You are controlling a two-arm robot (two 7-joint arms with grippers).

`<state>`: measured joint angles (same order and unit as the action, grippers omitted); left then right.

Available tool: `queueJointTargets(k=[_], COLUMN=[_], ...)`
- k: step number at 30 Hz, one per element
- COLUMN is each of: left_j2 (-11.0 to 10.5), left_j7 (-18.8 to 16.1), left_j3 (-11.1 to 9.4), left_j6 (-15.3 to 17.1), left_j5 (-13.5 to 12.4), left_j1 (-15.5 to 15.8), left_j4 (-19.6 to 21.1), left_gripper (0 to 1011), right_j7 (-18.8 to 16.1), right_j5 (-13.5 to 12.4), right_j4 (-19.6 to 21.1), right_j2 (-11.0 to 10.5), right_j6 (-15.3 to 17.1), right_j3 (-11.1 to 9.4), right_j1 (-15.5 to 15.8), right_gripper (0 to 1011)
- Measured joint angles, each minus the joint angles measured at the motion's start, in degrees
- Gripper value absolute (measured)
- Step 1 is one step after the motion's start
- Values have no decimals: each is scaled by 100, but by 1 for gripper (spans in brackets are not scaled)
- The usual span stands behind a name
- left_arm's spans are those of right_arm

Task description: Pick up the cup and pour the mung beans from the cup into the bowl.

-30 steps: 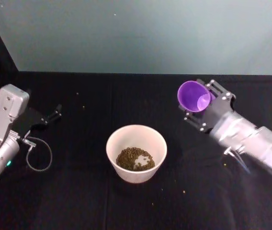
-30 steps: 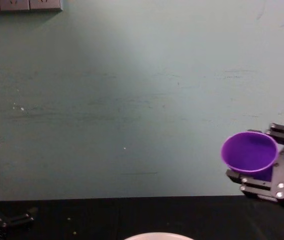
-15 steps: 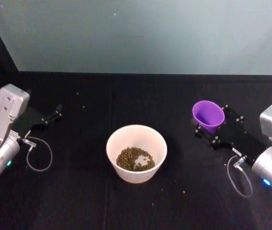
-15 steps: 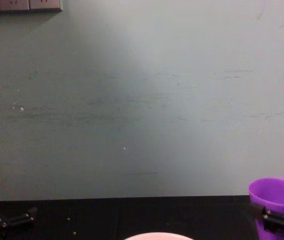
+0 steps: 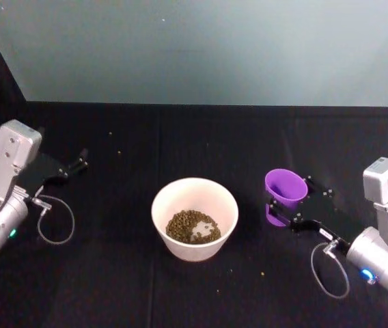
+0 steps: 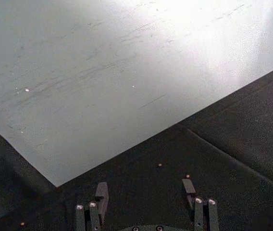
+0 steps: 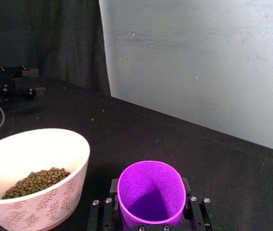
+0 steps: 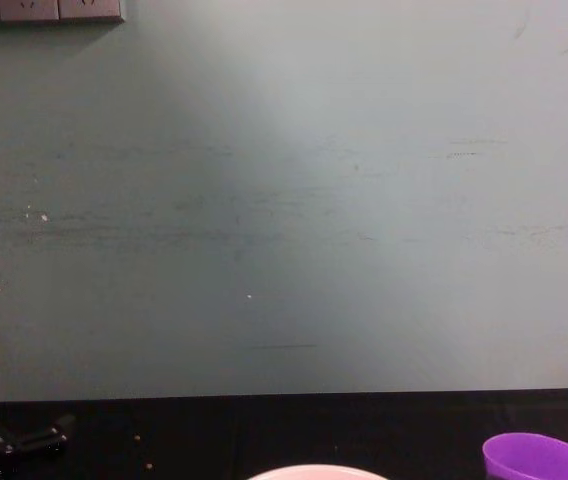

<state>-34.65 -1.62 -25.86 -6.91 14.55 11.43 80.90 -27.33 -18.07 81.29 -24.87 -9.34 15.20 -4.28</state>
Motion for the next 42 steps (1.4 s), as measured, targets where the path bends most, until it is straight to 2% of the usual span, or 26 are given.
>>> queueJointTargets(k=[9,18,25,26,30,33,37,42], left_j2=[0,0,0,0,0,0,0,0], left_j7=[0,0,0,0,0,0,0,0], left_j3=[0,0,0,0,0,-1,0,0], left_j6=[0,0,0,0,0,0,0,0], left_j5=[0,0,0,0,0,0,0,0], left_j1=[0,0,0,0,0,0,0,0], left_j4=[0,0,0,0,0,0,0,0], left_gripper=[1000,1000,1000,1000,1000,1000,1000,1000], right_j7=[-92,-90,-86,-85,-83,-81,-7,55], right_j5=[-196,-187,-179,-177,-173,-170,-76,-141], right_j4=[-196,-191,-187,-186,-184,-182,130,447], right_j2=[66,65,63,62,62,62,-60,-134], right_j6=[29,30,30,29,28,27,11,18], right_j3=[19,22,22,22,22,22,-1,-115], right_j1=[-100,-95,-92,-91,-90,-88,19,137], right_gripper=[723,726,895,943,1003,1002,1002,1002])
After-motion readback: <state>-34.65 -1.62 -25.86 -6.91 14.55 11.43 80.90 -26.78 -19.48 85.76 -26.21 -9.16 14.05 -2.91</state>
